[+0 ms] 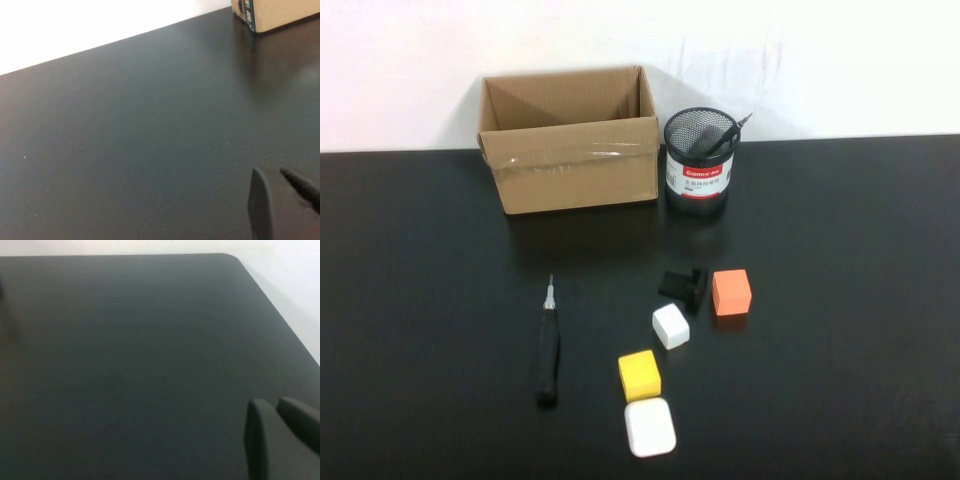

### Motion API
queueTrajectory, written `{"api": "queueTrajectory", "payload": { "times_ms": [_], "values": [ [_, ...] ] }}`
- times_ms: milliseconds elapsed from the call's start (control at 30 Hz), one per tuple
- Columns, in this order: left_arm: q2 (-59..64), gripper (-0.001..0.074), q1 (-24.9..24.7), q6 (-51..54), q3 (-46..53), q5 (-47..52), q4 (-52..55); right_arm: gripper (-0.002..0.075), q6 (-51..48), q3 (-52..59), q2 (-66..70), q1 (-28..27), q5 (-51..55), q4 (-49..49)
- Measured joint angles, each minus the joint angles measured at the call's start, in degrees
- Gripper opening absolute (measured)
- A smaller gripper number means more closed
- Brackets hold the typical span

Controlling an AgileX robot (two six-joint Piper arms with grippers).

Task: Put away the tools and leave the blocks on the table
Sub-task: Pick up the black Screwdriver from the table

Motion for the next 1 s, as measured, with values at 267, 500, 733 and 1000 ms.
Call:
{"api": "queueTrajectory", "payload": {
  "times_ms": [267, 500, 733, 1000],
  "values": [
    [0.00, -0.0004, 0.00, 0.00, 0.00, 0.00, 0.00, -0.0007, 0.00, 0.00, 0.00, 0.00, 0.00, -0.11],
    [0.00, -0.0004, 0.00, 0.00, 0.00, 0.00, 0.00, -0.0006, 0.00, 0.00, 0.00, 0.00, 0.00, -0.11],
    [0.00, -0.0004, 0.00, 0.00, 0.00, 0.00, 0.00, -0.0006, 0.00, 0.00, 0.00, 0.00, 0.00, -0.11],
    [0.00, -0.0004, 0.00, -6.05, 0.00, -4.86, -0.14, -0.0006, 0.00, 0.00, 0.00, 0.00, 0.00, -0.22]
  ]
}}
